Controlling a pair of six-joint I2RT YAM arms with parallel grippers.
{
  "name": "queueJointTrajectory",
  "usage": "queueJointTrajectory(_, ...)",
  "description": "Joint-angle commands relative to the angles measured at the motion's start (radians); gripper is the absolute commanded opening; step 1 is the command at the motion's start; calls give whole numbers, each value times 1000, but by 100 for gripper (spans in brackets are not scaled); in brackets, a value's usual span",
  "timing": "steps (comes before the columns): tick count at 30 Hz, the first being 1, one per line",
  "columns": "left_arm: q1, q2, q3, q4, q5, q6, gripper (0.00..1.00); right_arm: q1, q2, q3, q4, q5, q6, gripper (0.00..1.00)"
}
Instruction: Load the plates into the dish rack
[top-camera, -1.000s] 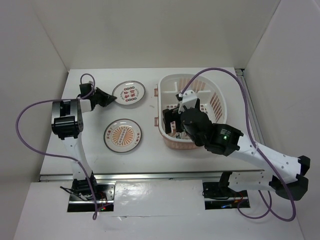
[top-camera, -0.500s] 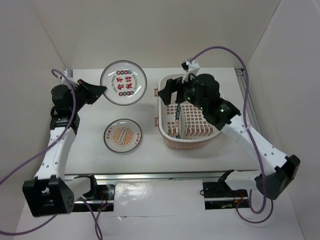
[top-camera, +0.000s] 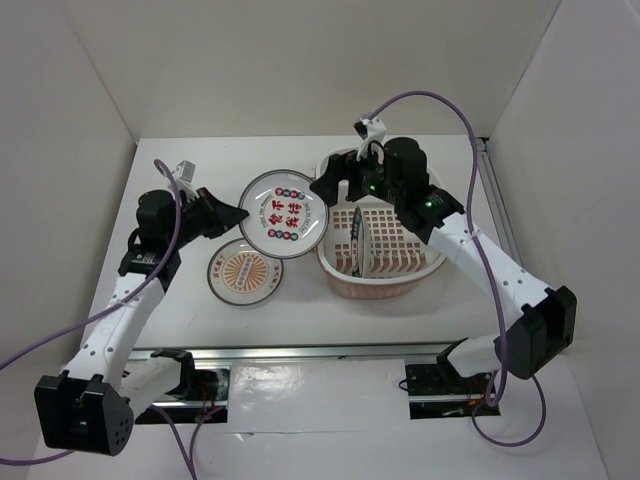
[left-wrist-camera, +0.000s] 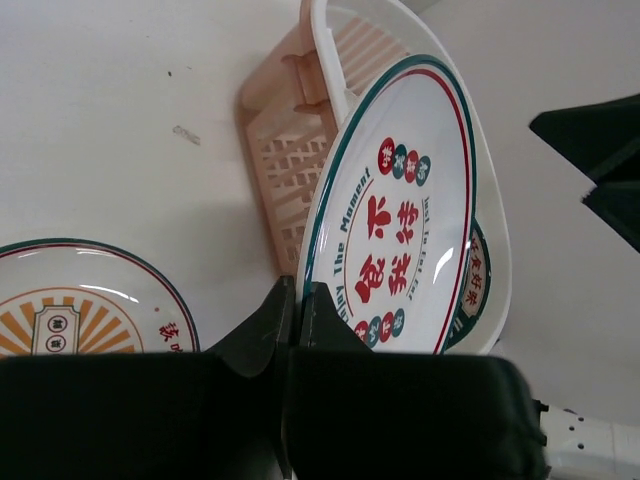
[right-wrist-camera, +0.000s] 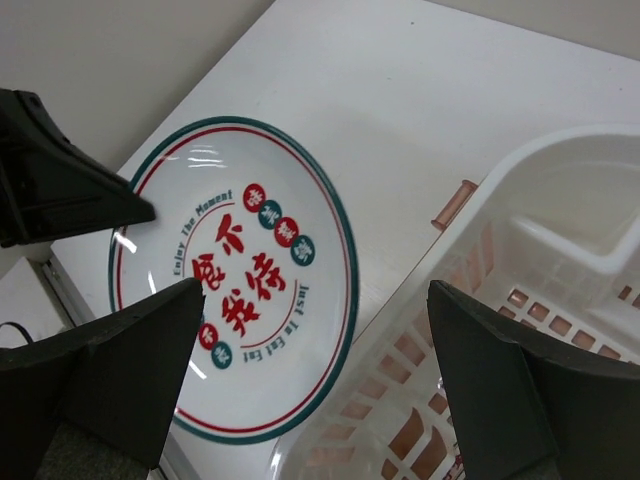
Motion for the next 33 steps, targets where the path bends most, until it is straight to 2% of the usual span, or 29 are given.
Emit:
queueJointTrajectory(1, -9, -51, -3, 156, 56, -9, 0, -23, 15, -30, 69, -51, 9, 100)
queueJointTrajectory(9, -9, -83, -51, 274, 123, -78, 0, -79, 34, -52, 88, -199, 29, 100)
queueJointTrajectory(11, -9, -83, -51, 306, 142, -87, 0, -79, 53, -61, 98, -232, 41, 96)
queueJointTrajectory(13, -9, -83, -60, 318, 142, -100, 0, -79, 63, -61, 111, -270, 55, 81)
queueJointTrajectory(15, -9, -83, -69, 355, 151, -113, 0, -68, 72, -61, 111, -270, 55, 76)
queueJointTrajectory(16, -9, -83, -69, 364, 151, -124, 0, -54, 72, -61, 111, -285, 55, 69)
queueJointTrajectory(17, -9, -71, -69, 364, 151, -124, 0, -45, 81, -61, 111, -285, 55, 49)
queueJointTrajectory(19, -9, -51, -48, 349, 151, -124, 0, -22, 81, -61, 99, -258, 64, 18)
queueJointTrajectory(20, -9, -42, -36, 331, 151, -115, 0, -22, 81, -52, 88, -235, 64, 7)
queueJointTrajectory(21, -9, -23, -23, 306, 128, -104, 0, -8, 69, -43, 62, -195, 73, 0)
queueJointTrajectory(22, -9, -23, 3, 274, 111, -104, 24, -8, 55, -32, 44, -178, 73, 0)
queueJointTrajectory(25, -9, -23, 35, 170, 59, -74, 68, -8, -5, 23, -24, -91, 73, 0)
queueJointTrajectory(27, -9, -34, 57, 75, 38, -49, 78, -17, -64, 84, -70, -39, 73, 0)
queueJointTrajectory(28, -9, -60, 85, 33, 24, -25, 85, -17, -83, 112, -132, 34, 64, 0)
queueJointTrajectory(29, -9, -72, 96, -2, 15, -12, 98, -26, -101, 171, -168, 75, 52, 0)
queueJointTrajectory(33, -9, -144, 142, -151, -27, 57, 100, -26, -181, 318, -355, 360, -20, 0)
